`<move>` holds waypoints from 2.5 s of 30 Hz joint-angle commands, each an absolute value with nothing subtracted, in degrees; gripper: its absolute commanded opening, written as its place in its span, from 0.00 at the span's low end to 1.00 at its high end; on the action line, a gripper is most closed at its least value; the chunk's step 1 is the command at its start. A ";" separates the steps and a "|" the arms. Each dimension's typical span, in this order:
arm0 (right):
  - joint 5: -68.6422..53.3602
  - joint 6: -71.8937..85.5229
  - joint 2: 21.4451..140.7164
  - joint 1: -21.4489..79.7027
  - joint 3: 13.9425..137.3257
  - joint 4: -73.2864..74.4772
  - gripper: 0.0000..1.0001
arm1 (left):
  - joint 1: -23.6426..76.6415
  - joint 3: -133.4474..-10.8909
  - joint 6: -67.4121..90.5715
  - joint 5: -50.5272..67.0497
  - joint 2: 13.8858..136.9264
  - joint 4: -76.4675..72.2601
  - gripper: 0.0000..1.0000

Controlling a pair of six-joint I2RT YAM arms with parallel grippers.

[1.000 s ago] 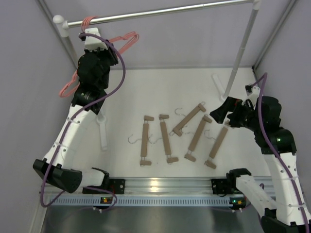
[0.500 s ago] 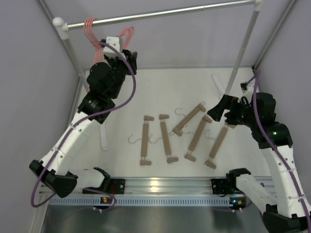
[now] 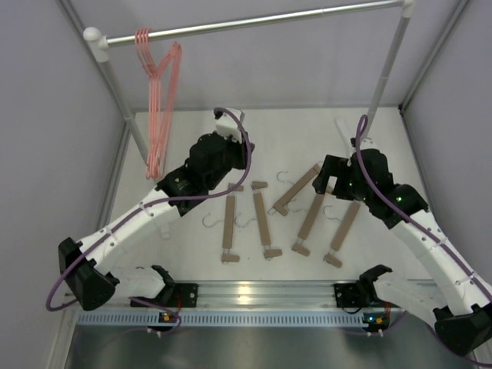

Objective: Organize the hangers

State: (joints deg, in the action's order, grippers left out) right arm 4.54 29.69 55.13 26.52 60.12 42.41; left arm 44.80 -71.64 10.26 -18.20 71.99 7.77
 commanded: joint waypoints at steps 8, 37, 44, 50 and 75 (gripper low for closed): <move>15.56 40.32 49.05 26.98 45.89 43.68 0.99 | 46.66 -56.78 28.20 4.02 73.21 6.17 0.35; 20.04 65.83 44.64 33.66 26.98 47.11 0.76 | 49.04 -76.11 42.54 28.04 114.25 -19.33 0.37; 21.01 67.23 47.02 33.66 24.18 41.76 0.65 | 49.04 -76.12 43.07 28.39 115.84 -19.86 0.36; 21.97 67.50 49.13 33.58 22.59 37.80 0.51 | 48.96 -72.78 42.89 27.69 114.00 -20.13 0.36; 17.49 61.88 44.74 32.87 26.71 39.28 0.00 | 49.04 -58.02 40.08 23.47 90.72 -11.08 0.35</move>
State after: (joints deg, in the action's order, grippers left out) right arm 18.04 63.35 47.31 32.84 23.38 37.85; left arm 49.12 -60.05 41.93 24.34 95.61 -12.75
